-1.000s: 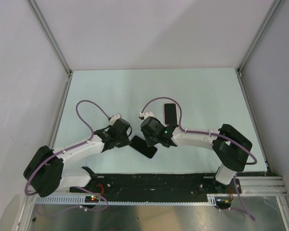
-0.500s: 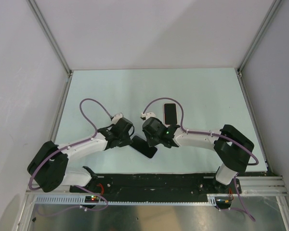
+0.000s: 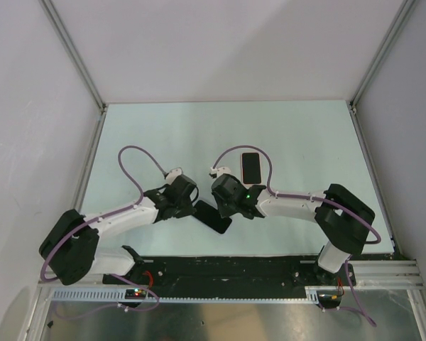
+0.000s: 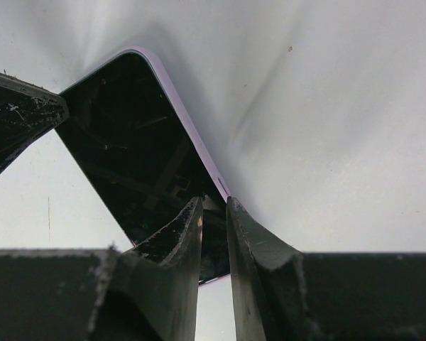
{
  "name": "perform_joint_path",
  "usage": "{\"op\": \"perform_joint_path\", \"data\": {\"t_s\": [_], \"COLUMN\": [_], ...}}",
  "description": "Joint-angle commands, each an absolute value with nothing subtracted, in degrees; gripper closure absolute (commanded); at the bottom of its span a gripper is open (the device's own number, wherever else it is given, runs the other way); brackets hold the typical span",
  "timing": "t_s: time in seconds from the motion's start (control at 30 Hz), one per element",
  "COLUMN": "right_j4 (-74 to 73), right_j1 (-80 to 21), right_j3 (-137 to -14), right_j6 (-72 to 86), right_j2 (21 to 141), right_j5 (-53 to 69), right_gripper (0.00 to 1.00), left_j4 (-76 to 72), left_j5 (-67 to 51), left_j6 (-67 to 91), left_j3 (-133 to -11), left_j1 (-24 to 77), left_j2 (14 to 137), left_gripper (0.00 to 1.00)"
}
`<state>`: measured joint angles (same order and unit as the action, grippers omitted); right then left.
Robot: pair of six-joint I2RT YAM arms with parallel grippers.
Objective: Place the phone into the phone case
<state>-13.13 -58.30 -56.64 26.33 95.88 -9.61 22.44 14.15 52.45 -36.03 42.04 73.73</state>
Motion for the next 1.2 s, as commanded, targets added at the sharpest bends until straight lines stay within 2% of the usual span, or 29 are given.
{"op": "perform_joint_path", "data": {"t_s": [0.0,0.53,0.87,1.17], "right_j4": [-11.4,-11.1,-10.9,-9.6], "right_j1": [-58.2,-57.9,-57.8,-57.8], "right_j3": [-56.4,-55.6,-55.4,-55.2], "right_j6": [27.1,27.2,27.2,27.2], "right_j2": [93.4,93.4,93.3,93.5], "right_j5": [-9.9,-9.8,-9.3,-7.9], "right_gripper": [0.75,0.75,0.75,0.75], "left_j4": [22.1,21.6,20.3,17.2], "left_j5": [13.6,12.7,11.6,10.6], "left_j6": [51.8,52.5,53.0,53.9], "left_j3": [-36.0,-36.2,-35.8,-33.5], "left_j1": [42.5,42.5,42.5,42.5], "left_j2": [71.6,75.7,78.9,79.6], "left_gripper": [0.80,0.88,0.99,1.00]}}
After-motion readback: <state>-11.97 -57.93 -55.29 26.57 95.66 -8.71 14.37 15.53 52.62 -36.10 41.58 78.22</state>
